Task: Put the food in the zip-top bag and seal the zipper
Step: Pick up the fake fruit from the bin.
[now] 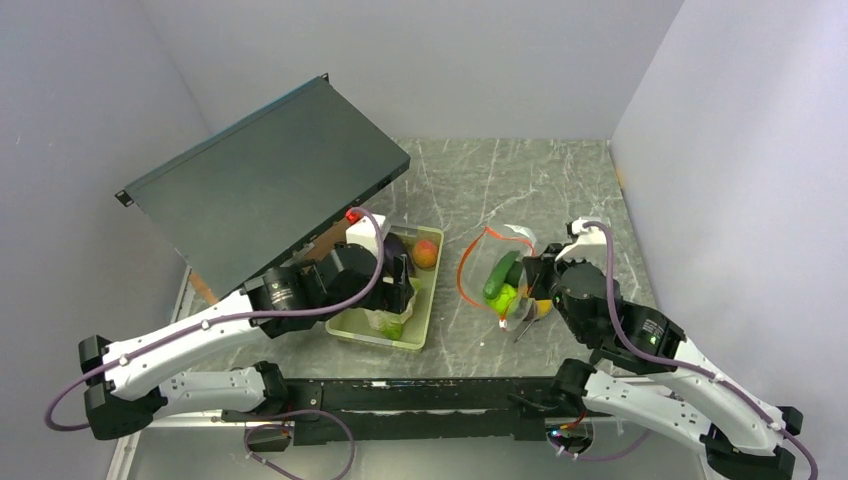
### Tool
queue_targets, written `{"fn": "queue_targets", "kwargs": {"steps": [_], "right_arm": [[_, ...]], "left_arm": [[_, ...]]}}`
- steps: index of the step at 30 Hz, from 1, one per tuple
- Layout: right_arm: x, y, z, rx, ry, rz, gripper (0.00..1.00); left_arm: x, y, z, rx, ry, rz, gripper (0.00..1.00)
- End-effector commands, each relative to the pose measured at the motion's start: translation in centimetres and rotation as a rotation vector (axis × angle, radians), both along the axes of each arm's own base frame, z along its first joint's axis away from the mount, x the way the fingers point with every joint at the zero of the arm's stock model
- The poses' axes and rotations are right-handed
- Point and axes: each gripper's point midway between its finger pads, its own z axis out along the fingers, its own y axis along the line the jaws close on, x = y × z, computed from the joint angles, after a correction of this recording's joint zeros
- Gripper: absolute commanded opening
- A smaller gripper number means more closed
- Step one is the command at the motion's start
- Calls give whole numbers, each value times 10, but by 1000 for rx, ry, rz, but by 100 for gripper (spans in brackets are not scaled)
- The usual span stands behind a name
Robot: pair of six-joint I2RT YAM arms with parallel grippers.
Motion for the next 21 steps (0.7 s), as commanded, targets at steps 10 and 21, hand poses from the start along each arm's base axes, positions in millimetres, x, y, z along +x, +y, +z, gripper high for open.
{"fn": "queue_targets", "kwargs": {"steps": [10,21], "right_arm": [[2,-2,5,28,-14,-30,0],[-3,-9,5,39,-10,-34,0]], "left_arm": [[86,-28,-32,82,-109,349,83],[142,-58,-103,-40,150,552,77]]}}
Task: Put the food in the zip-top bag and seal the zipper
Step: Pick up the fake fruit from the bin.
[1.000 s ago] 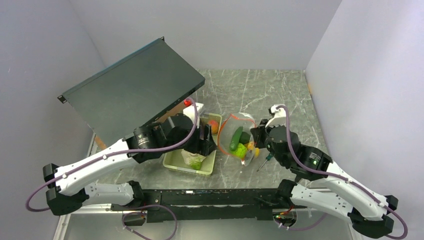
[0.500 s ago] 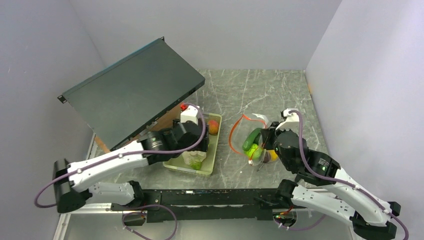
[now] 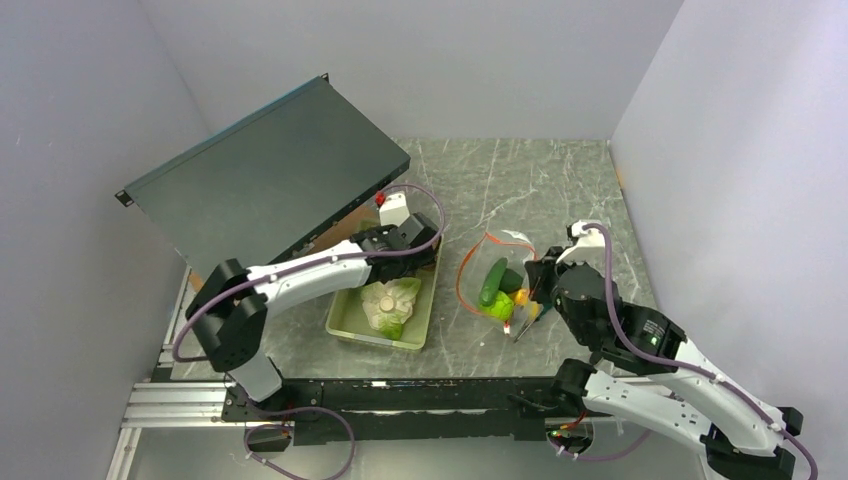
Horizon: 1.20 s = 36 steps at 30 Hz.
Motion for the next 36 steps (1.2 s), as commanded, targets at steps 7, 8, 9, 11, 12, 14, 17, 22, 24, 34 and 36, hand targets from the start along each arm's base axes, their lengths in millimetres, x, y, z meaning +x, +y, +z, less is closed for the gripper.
{"fn": "queue_targets", "kwargs": {"steps": [7,8,9,11,12,14,17,22,24,34,36], "right_arm": [[0,-2,12,59,-38,-15,0],[0,-2,11,59,-37,-13,0],[0,-2,12,61,-38,-11,0],[0,-1,11,60,-37,-9,0],[0,0,11,60,-38,-5,0],[0,0,10,55,-36,-6,0],[0,0,12,55,-39,-5,0],[-1,-4,12,53,-42,-13,0],[-1,-6,12,52,-43,-16,0],[-1,-7,16,54,-52,-19,0],[-1,-5,16,57,-51,-13,0]], "left_arm": [[32,-30,-9,-200,27,195,70],[34,-29,-13,-193,33,216,70],[34,-27,-17,-185,43,238,69],[36,-27,-21,-183,51,276,68],[37,-27,-23,-184,53,293,68],[40,-27,-27,-189,50,324,69],[44,-29,-35,-185,68,359,70],[53,-32,-44,-168,65,399,76],[55,-30,-49,-159,65,419,78],[51,-24,-75,-149,93,419,52],[49,-22,-71,-145,91,413,42]]}}
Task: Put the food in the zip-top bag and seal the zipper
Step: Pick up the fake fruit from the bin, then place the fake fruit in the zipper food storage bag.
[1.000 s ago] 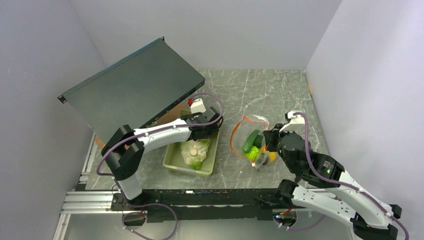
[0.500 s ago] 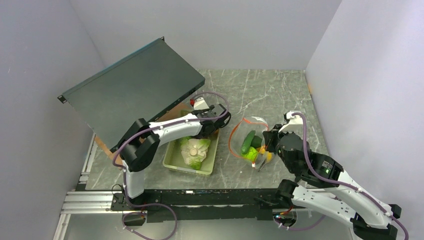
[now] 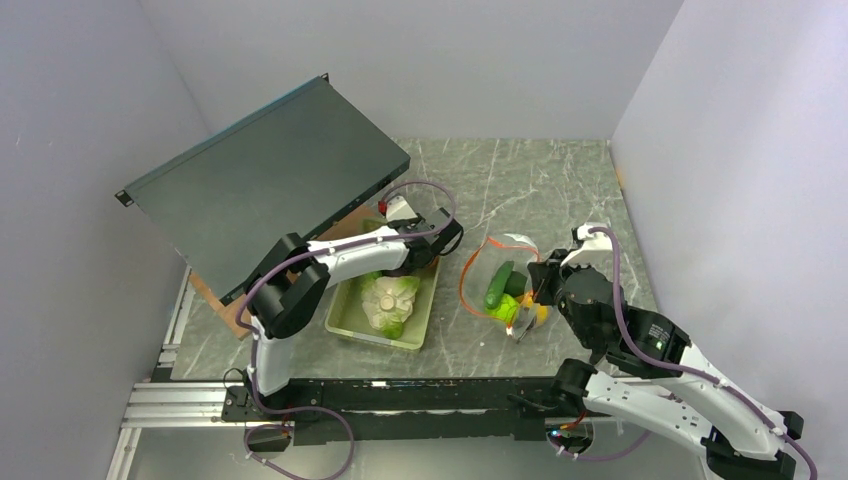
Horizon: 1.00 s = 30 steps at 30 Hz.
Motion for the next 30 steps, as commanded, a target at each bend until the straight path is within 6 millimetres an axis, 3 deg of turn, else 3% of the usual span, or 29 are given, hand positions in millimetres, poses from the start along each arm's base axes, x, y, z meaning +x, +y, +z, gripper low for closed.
{"fn": "queue_targets", "kwargs": {"steps": [1,4,13,20,30], "right_arm": [[3,1,14,37,-36,-11,0],[4,3,13,36,-33,-9,0],[7,11,11,29,-29,5,0],[10,18,9,26,-27,15,0],[14,32,11,22,-19,50,0]], "left_arm": [[-6,11,-6,34,11,1,38],[-9,14,9,33,-24,-20,25],[-38,23,85,54,-152,-129,21],[-84,22,117,-63,-114,-353,7],[-153,12,169,-349,-234,-751,1]]}}
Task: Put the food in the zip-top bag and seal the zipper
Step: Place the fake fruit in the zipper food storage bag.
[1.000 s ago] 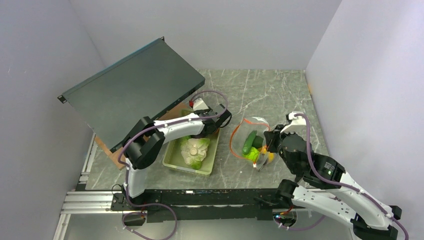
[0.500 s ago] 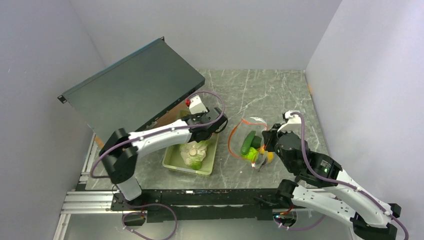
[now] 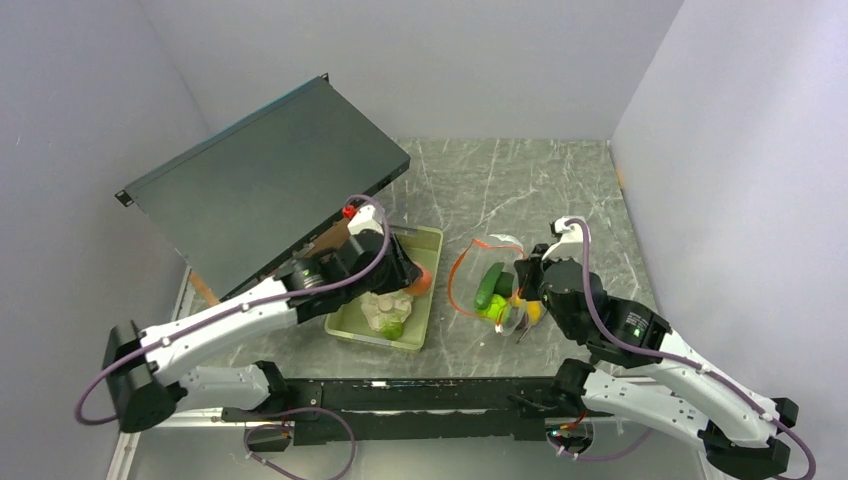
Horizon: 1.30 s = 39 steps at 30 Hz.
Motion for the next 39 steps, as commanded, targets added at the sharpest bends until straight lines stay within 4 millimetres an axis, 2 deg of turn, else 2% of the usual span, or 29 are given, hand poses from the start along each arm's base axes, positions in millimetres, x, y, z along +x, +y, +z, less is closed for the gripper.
{"fn": "queue_targets", "kwargs": {"steps": [1,7,12,19,24,30,31,33,36,39], "right_arm": [[5,13,20,58,-44,25,0],[4,16,21,73,-42,38,0],[3,20,21,91,-35,52,0],[0,21,25,113,-43,70,0],[-2,22,30,136,-59,89,0],[-3,25,35,161,-71,102,0],[-3,25,37,166,-74,103,0],[-3,26,38,173,-80,105,0],[-3,26,39,176,-84,106,0],[-2,27,38,169,-79,104,0]], "left_arm": [[-35,-23,41,-201,-101,-274,1],[-66,-39,86,-351,-208,-465,2],[-82,-70,105,-370,-250,-588,4],[-71,-96,109,-300,-255,-614,5],[-56,-105,97,-218,-237,-587,10],[-45,-113,87,-174,-231,-562,31],[-44,-114,86,-170,-229,-564,36],[-44,-121,86,-167,-223,-584,52],[-48,-131,88,-184,-212,-627,66],[-53,-137,89,-202,-219,-661,84]]}}
